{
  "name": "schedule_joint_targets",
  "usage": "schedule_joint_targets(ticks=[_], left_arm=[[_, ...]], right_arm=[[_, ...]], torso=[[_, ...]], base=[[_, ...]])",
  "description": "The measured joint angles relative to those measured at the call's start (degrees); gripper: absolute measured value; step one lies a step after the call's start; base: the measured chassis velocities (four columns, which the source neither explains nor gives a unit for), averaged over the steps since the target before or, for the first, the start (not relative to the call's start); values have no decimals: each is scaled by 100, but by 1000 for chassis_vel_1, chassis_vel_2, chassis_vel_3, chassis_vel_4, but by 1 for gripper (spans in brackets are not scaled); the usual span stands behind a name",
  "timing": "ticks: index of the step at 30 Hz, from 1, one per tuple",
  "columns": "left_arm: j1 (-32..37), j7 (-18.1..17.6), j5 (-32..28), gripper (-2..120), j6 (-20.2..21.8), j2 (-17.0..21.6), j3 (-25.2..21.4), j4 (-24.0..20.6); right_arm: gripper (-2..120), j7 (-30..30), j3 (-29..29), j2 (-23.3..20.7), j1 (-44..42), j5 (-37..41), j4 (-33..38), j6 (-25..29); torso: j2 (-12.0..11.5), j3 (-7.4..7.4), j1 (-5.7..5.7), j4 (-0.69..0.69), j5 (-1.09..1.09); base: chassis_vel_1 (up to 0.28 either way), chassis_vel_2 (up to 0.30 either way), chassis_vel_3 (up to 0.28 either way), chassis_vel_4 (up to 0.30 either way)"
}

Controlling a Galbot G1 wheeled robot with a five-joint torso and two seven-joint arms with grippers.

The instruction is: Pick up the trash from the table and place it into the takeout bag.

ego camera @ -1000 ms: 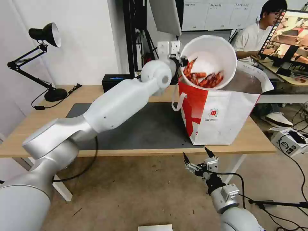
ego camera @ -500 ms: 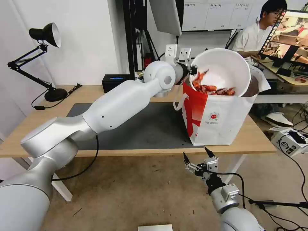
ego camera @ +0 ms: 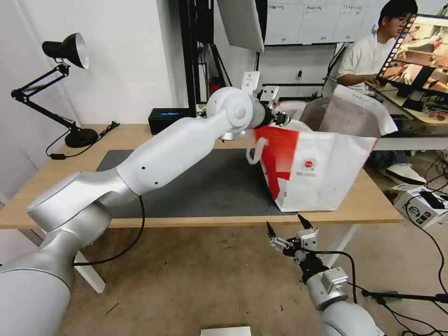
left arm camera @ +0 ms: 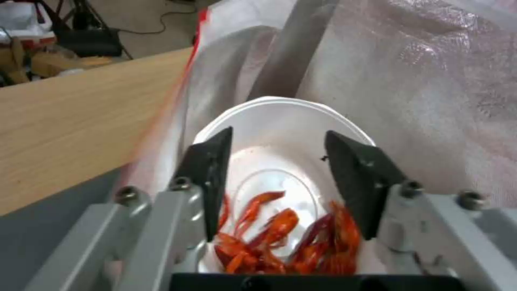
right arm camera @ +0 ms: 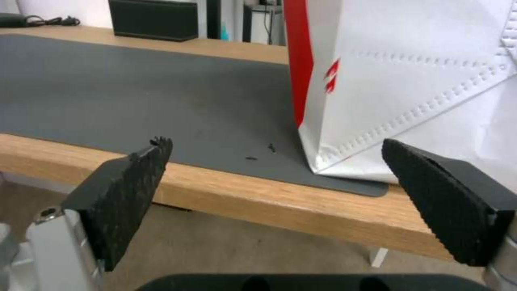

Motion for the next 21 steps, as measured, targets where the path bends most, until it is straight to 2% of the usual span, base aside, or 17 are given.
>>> schedule_joint_targets(ticks=[2,5,7,8,11,12,16,17,20,21], left_arm=[[20,10,2,68,-13,26,-71,5],[48,21,16,72,-68,37,-147,2],[117,137,156,85,-267,98,-284,-52],[117,137,156,85,-267,98,-284,-52],[214,223,241,97,-583,295,-481,-268],[214,223,241,97,-583,295,-481,-268],[522,11,192,100,-491,784,-1047,-720],[522,11,192,100,-491,784,-1047,-720],[1120,9,168,100,-470,1443,-1394,-1316],[1120,9,168,100,-470,1443,-1394,-1316]], right_arm=[[100,0,0,0,0,0,0,0],[100,0,0,0,0,0,0,0],[100,0,0,0,0,0,0,0],[100,0,0,0,0,0,0,0],[100,0,0,0,0,0,0,0],[100,0,0,0,0,0,0,0],[100,0,0,0,0,0,0,0],[100,0,0,0,0,0,0,0],[100,0,0,0,0,0,0,0],[100,0,0,0,0,0,0,0]], torso=[[0,0,0,0,0],[0,0,0,0,0],[0,0,0,0,0],[0,0,0,0,0],[0,0,0,0,-1],[0,0,0,0,-1],[0,0,0,1,-1],[0,0,0,1,-1],[0,0,0,1,-2],[0,0,0,1,-2]], base=[[0,0,0,0],[0,0,0,0],[0,0,0,0],[0,0,0,0],[0,0,0,0],[0,0,0,0],[0,0,0,0],[0,0,0,0],[0,0,0,0],[0,0,0,0]])
